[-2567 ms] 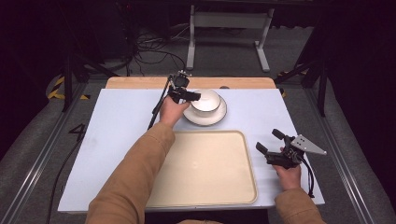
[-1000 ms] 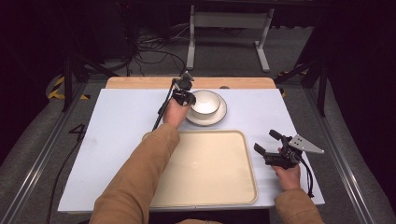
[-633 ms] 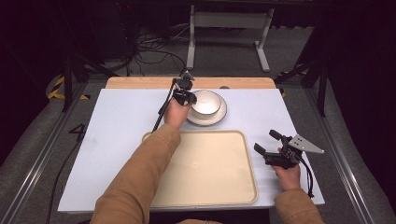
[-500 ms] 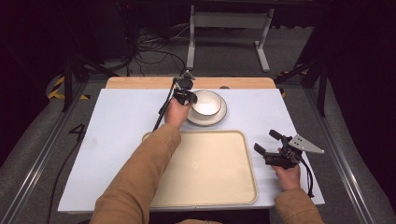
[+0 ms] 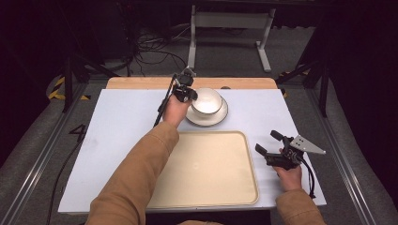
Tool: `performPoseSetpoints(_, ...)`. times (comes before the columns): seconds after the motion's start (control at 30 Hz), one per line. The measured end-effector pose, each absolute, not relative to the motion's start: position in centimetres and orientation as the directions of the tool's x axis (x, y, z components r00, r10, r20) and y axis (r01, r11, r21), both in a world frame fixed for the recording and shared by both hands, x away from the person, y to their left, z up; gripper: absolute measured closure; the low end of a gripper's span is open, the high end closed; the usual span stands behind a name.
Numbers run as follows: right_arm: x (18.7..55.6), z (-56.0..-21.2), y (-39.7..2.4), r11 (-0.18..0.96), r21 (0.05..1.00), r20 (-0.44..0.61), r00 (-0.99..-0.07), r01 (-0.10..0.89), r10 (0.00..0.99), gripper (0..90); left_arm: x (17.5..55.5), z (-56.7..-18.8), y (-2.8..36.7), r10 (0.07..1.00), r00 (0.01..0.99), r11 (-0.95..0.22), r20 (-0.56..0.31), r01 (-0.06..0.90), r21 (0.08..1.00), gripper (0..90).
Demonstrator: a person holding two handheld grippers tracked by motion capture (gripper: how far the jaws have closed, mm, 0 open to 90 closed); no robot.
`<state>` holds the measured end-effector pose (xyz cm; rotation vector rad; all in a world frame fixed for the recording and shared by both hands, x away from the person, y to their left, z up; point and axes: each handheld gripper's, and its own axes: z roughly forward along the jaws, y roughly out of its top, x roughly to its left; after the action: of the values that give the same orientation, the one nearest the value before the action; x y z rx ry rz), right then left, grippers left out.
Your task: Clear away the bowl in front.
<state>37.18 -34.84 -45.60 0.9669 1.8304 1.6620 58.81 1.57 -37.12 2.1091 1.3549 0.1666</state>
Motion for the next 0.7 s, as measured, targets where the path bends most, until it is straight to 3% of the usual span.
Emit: performPoseSetpoints(0.7,37.2,-45.6,-34.9,0.007,0.983,0.111,-0.631,0.182,0.768,3.9,57.2,-32.9,3.1,0.845,0.507,-0.323,-0.172,0.739,0.591,82.4)
